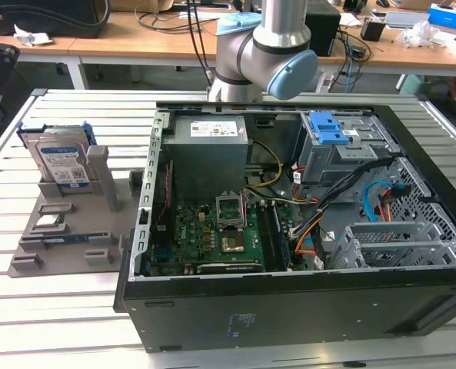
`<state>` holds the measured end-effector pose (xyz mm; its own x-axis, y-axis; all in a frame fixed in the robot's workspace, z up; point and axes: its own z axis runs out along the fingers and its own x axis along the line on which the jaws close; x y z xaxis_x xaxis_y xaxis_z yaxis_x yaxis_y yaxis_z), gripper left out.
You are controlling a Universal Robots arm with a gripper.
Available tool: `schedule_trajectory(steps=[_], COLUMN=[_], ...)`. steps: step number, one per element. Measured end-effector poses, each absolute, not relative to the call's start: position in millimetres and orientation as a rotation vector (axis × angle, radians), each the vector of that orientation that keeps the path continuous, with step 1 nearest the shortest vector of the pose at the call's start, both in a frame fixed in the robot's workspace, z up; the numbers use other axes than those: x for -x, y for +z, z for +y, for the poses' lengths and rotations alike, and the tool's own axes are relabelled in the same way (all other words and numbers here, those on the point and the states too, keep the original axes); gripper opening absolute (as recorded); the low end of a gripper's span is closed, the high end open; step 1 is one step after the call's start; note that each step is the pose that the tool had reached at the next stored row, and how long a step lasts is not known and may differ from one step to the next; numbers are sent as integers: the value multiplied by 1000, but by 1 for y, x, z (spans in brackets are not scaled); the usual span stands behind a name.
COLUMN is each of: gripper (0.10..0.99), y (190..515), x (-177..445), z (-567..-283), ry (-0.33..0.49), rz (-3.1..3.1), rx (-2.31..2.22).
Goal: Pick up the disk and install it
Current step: 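Pick up the disk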
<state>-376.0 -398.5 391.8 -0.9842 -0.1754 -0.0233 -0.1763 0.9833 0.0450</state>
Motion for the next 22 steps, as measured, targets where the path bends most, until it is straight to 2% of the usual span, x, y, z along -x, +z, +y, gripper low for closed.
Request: schedule_trajectory(steps=[22], gripper=[106], y=[392], x=[376], z=[-398], ry=[75], rz=[3089], rx=[470])
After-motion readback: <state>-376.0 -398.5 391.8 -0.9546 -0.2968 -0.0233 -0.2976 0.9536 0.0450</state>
